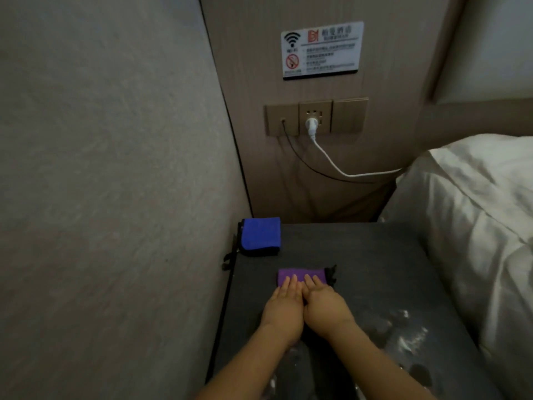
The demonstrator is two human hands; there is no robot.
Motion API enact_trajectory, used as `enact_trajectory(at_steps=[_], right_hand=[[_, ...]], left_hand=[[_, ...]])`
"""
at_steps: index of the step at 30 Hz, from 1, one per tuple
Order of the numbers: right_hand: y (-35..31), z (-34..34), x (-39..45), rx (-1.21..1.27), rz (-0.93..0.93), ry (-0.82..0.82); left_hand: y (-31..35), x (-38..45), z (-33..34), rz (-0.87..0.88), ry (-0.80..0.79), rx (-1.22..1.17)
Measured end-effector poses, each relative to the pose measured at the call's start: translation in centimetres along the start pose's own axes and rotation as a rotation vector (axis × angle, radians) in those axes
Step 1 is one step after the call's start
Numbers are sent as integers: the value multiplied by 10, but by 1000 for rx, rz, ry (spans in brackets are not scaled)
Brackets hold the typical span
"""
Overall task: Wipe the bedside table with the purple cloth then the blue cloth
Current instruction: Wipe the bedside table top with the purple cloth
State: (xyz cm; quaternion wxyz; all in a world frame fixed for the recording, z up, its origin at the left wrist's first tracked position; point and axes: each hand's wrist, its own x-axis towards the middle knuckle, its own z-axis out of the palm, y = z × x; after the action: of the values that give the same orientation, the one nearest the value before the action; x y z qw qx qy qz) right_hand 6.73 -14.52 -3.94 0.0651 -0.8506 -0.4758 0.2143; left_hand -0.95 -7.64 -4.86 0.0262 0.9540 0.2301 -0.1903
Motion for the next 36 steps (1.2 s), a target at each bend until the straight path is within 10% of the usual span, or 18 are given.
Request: enact_trajectory(at_steps=[16, 36], right_hand=[[-98, 18, 57, -68, -174, -50], [-40, 22, -9, -95, -234, -65]], left_hand=[[-104, -18, 16, -212, -7, -107], [-35, -48, 25, -127, -13, -166]])
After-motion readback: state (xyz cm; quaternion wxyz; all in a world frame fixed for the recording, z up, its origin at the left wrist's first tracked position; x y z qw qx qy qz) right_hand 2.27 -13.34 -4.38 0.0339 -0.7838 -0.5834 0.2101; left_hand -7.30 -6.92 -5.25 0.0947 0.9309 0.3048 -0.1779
